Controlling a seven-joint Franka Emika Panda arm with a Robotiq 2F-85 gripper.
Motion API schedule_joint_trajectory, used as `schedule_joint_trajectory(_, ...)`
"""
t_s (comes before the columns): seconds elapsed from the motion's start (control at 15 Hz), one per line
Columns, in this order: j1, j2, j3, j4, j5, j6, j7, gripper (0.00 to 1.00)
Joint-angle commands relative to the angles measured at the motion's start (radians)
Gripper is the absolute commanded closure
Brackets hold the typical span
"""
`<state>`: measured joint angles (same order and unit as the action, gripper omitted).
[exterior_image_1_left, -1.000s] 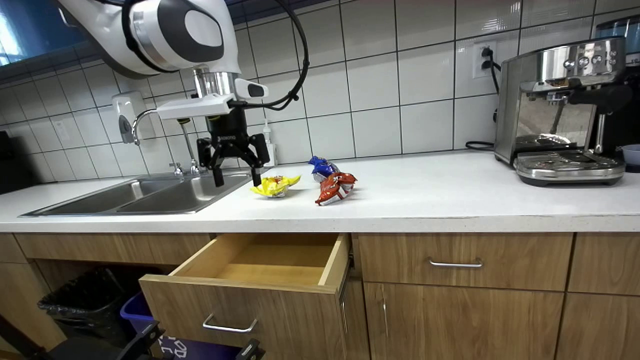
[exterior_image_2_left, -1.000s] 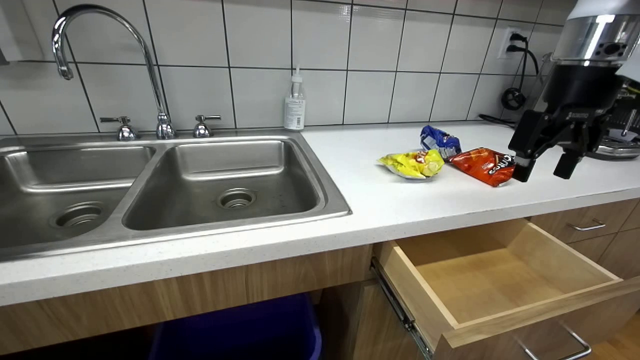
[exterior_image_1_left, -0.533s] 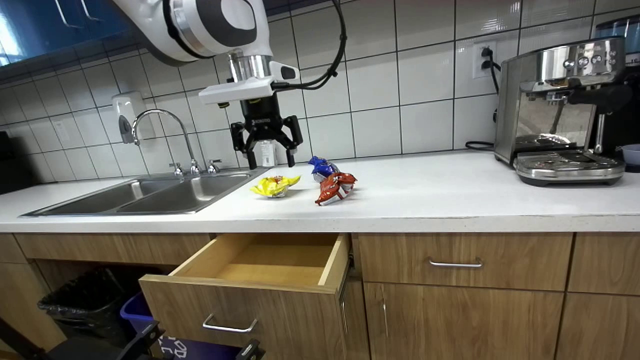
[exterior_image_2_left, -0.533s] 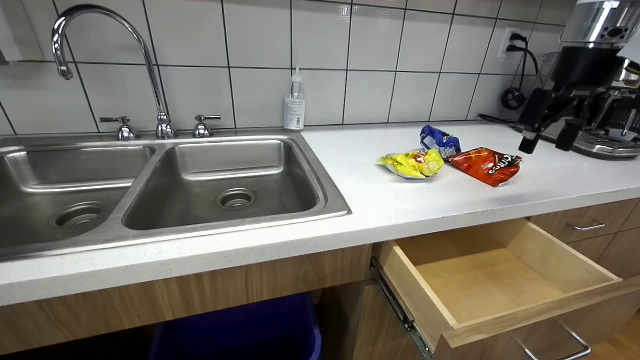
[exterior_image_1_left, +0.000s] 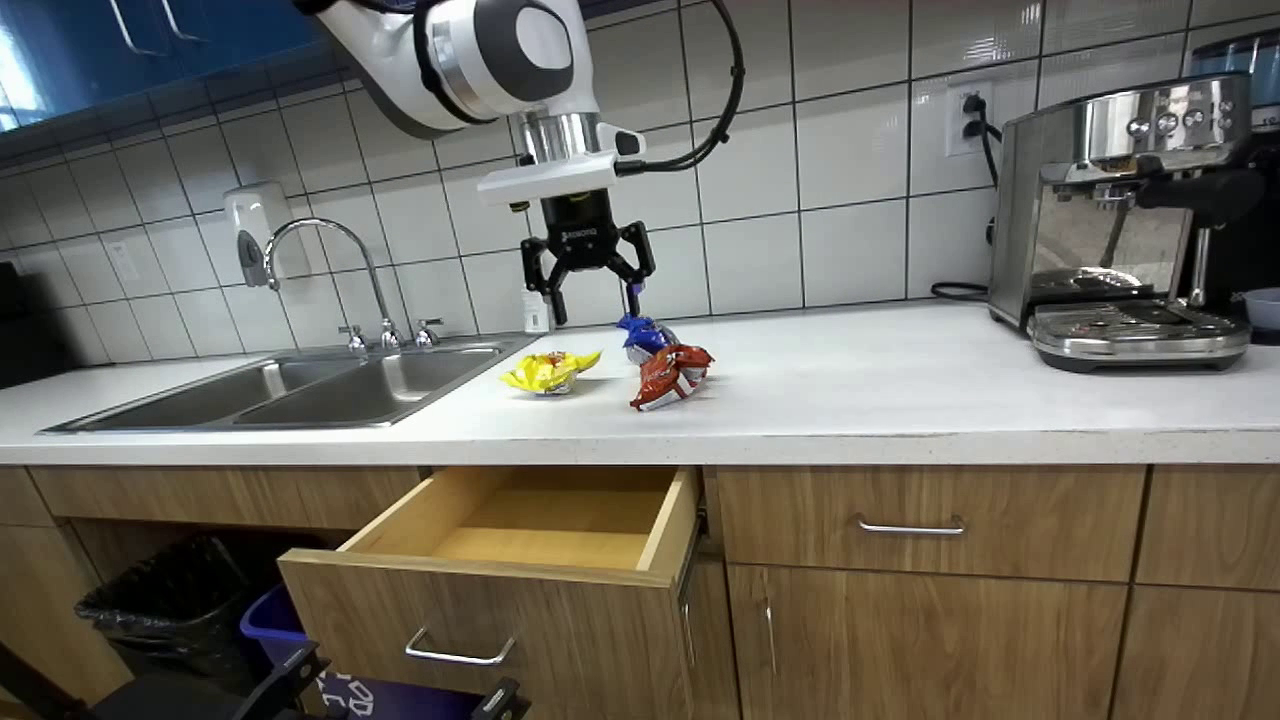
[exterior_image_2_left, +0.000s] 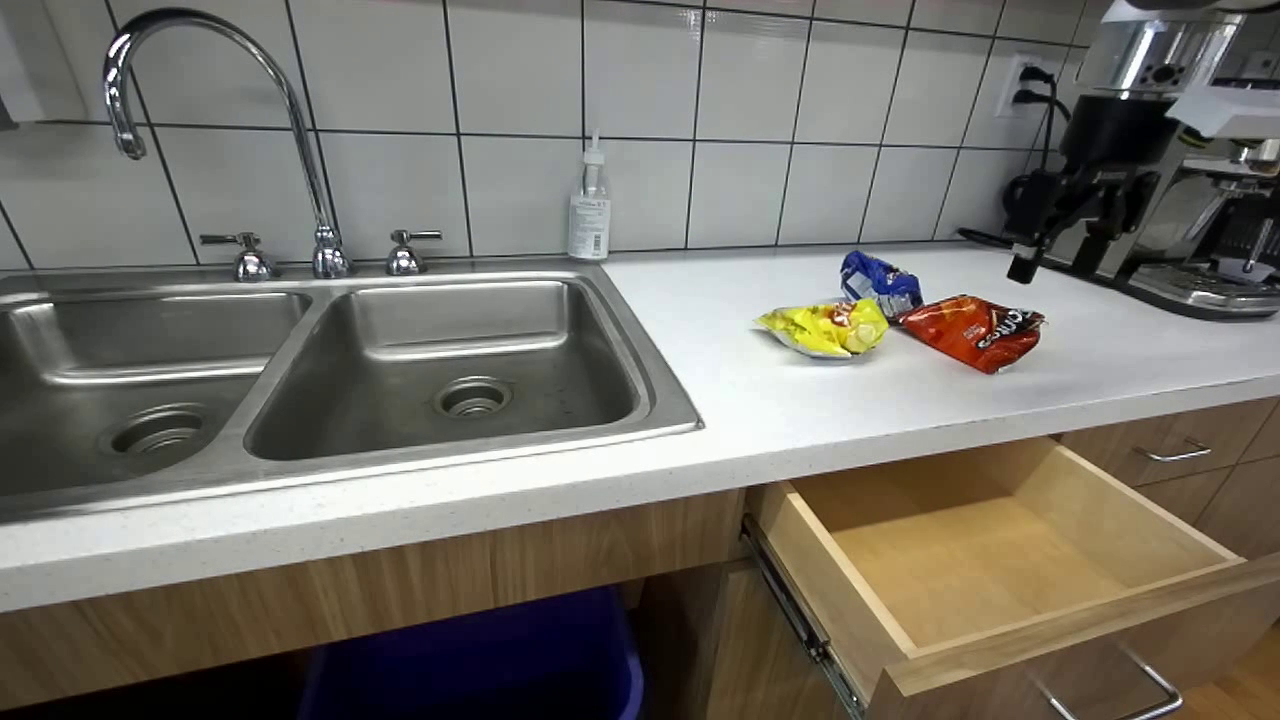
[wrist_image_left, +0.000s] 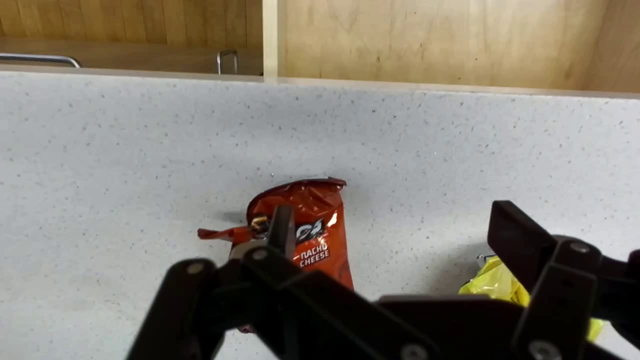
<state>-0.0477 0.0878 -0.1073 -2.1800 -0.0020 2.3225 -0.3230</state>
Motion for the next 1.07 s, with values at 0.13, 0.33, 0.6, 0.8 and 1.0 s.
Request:
schedule_joint_trajectory(0.13, -0.043, 0.146, 0.010, 0.180, -0.024, -0.025, -0.041, 0.00)
schedule_joint_trajectory(0.33, -0.057, 0.207, 0.013, 0.239, -0.042, -0.014, -0.043, 0.00)
schedule_joint_trajectory(0.6, -0.068, 0.284, 0.022, 0.310, -0.047, -0.013, -0.048, 0.00)
schedule_joint_trajectory(0.8, -0.071, 0.328, 0.026, 0.351, -0.051, -0.017, -0.047, 0.00)
schedule_joint_trajectory(1.0, -0.077, 0.366, 0.028, 0.383, -0.052, -0.019, -0.047, 0.00)
